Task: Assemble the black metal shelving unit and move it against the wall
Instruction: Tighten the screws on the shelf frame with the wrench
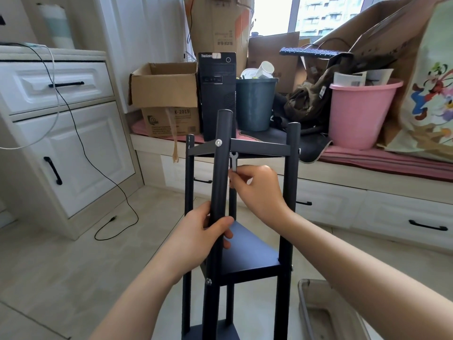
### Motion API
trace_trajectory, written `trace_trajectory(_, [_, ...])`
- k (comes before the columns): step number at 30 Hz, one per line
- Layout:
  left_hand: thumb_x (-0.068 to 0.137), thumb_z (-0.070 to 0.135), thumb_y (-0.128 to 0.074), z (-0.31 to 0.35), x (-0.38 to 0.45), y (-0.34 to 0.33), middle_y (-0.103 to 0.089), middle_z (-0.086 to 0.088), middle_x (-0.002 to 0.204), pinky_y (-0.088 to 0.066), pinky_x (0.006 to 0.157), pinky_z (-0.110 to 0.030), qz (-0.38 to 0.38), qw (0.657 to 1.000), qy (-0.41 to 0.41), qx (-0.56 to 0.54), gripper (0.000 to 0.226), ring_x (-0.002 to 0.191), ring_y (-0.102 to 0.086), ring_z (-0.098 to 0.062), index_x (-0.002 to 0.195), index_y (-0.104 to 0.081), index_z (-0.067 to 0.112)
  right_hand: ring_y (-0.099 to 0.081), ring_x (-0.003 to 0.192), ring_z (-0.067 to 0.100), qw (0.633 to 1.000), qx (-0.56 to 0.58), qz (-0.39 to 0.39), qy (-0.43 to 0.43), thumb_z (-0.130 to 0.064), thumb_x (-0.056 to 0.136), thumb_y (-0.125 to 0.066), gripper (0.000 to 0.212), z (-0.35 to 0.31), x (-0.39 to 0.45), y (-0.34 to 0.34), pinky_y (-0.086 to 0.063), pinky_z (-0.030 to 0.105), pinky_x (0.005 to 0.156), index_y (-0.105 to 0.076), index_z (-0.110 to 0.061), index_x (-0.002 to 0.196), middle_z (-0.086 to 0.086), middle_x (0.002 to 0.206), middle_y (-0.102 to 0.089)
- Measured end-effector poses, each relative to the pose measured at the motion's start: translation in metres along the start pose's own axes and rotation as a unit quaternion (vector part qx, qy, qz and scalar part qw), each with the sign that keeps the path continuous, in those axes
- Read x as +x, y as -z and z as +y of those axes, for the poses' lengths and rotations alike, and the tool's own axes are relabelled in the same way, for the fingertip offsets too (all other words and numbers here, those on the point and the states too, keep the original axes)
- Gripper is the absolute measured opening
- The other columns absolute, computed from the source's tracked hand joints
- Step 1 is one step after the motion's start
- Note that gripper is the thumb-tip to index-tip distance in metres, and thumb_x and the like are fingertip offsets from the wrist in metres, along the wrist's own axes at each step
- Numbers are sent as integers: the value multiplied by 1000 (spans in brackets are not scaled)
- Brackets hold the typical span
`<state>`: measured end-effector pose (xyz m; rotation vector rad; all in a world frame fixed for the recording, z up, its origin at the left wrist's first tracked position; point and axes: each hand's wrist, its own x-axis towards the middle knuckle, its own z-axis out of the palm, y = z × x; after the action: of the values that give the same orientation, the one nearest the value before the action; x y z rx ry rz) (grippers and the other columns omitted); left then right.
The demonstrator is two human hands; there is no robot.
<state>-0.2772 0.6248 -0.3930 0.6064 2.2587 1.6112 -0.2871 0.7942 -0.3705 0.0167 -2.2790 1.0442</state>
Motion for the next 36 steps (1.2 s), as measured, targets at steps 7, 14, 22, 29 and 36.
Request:
trace_trajectory(7, [100,30,-60,3,-2,-3,-75,1,81,-58,75,-36,-7,1000,-1,-3,10,73,-73,-16,100,-60,20,-50,49,0,999,-46,-20,-14,-16,93,-64,33,-12,0,21,-35,11,53,-66,-15,60,-16,43,-50])
trace_trajectory(14, [100,29,-59,6,-4,-5,-74,2,77,-47,56,-17,-11,1000,2,14,9,65,-70,-12,97,-59,21,-65,63,13,998,-55,-6,-19,-17,93,-65,26,-16,-1,35,-50,24,64,-75,-8,71,-4,63,-70])
trace_trajectory(22, [99,27,-59,9,-6,-6,-74,3,80,-50,63,-23,-16,1000,-2,19,8,71,-72,-16,95,-58,21,-65,64,4,998,-55,7,-9,-18,93,-67,20,-14,-2,35,-44,8,62,-78,-12,78,-4,67,-72])
trace_trajectory(29, [99,27,-60,10,-5,-4,-74,4,77,-47,57,-17,-8,1000,-7,30,9,66,-70,-12,94,-58,21,-66,66,1,1000,-5,13,-28,-16,92,-67,14,-14,-6,35,-50,16,66,-79,-12,87,-4,70,-73])
trace_trajectory(36, [100,26,-60,10,-5,-3,-74,2,76,-48,57,-15,-12,1000,-1,27,9,66,-70,-12,94,-59,19,-63,62,-2,999,29,24,-26,-16,93,-67,14,-15,-8,32,-44,10,63,-79,-12,86,-8,67,-70])
